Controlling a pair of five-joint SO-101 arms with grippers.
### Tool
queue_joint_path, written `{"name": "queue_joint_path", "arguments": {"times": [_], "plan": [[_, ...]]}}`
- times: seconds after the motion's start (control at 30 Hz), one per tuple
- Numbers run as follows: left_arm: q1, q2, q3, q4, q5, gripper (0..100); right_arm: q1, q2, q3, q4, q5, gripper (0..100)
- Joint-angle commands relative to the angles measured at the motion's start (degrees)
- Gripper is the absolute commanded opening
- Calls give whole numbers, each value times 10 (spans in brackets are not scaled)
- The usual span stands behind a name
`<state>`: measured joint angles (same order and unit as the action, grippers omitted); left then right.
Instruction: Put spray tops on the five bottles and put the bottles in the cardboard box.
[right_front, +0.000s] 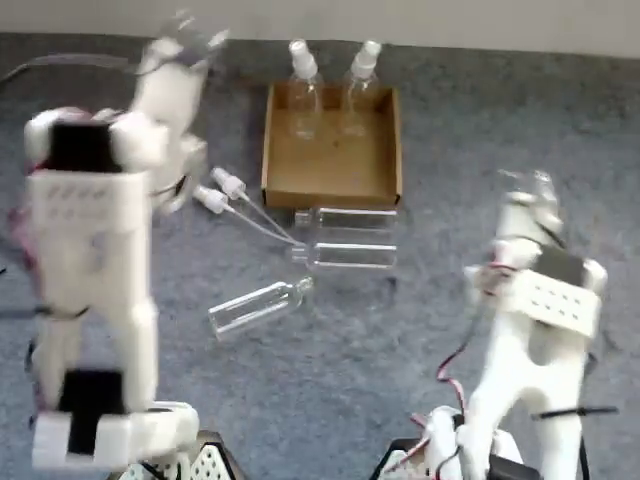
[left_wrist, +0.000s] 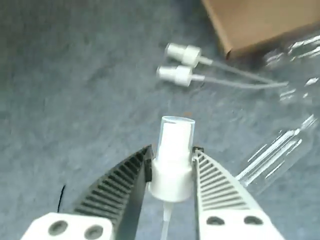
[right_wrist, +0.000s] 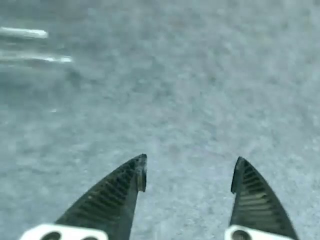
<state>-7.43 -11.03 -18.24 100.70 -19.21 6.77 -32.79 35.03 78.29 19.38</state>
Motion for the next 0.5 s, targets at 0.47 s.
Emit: {"name": "queue_joint_path", "arguments": {"times": [0.47], "plan": [[-247, -184, 584, -360, -113, 14, -475, 314, -384, 22, -414, 239]]}}
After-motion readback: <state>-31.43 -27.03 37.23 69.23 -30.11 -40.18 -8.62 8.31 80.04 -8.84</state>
